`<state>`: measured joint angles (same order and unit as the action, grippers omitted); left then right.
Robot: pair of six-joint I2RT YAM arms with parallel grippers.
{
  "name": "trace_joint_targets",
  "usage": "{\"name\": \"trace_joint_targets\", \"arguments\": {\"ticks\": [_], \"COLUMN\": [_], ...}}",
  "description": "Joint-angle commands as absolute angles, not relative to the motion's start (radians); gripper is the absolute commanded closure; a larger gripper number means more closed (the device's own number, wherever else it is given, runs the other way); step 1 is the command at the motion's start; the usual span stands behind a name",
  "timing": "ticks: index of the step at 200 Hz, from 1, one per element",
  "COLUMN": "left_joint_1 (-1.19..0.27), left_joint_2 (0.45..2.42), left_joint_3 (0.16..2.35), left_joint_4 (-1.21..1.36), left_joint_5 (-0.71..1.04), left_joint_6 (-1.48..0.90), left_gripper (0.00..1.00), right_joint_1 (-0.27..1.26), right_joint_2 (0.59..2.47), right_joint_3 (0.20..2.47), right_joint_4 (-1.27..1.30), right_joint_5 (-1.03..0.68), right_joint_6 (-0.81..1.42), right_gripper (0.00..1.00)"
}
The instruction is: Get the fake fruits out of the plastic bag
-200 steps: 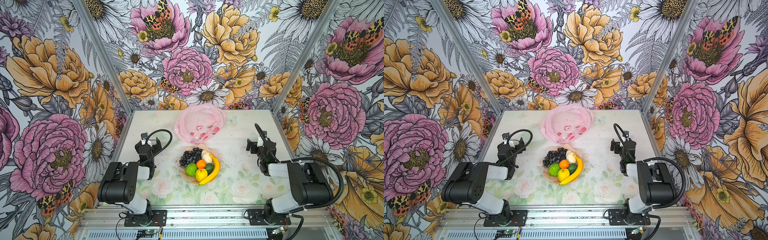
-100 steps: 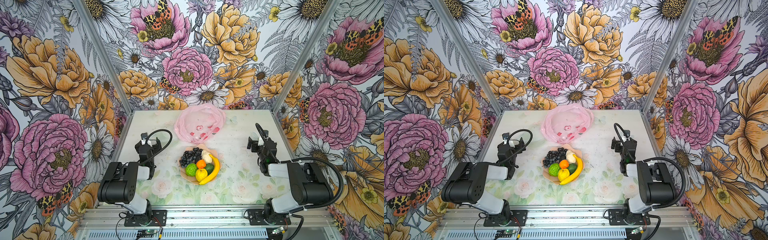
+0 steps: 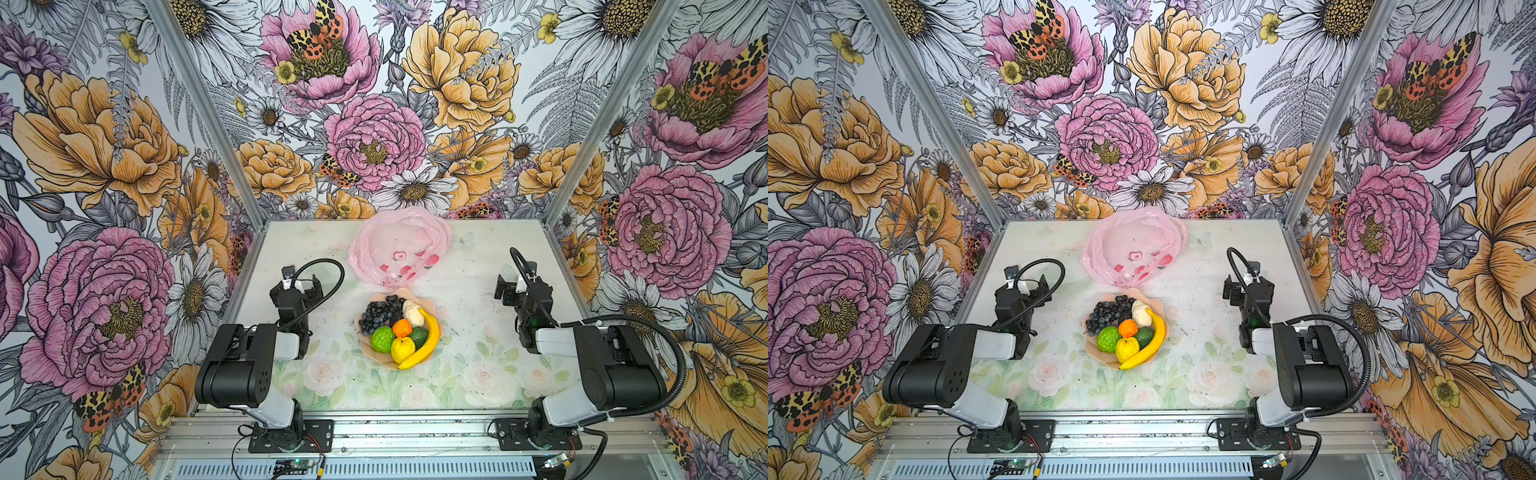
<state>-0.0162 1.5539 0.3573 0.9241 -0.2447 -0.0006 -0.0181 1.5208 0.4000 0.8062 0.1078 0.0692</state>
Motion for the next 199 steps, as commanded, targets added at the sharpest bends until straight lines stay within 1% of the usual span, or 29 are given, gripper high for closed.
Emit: {"name": "trace_joint_targets", "arguments": {"ticks": [1,199], "left_joint_1": [-0.017,-0.016], "left_joint_2": [1.549,1.548], "left_joint_3": [0.369,0.37], "left_joint_4": [0.954,0.954], "left_joint_5": [-0.228,-0.227], "left_joint_6": [-0.004,-0.005], "left_gripper": [0.01,0.01], "right_joint_1": [-0.012,-0.012], "right_joint_2": [1.531,1.534], "right_joint_3": [0.397,0.404], "right_joint_4": [0.845,0.835], "right_joint_5": [0.12,0.119], "right_joint_6": [0.08,0.081], "right_gripper": [0.01,0.01]}}
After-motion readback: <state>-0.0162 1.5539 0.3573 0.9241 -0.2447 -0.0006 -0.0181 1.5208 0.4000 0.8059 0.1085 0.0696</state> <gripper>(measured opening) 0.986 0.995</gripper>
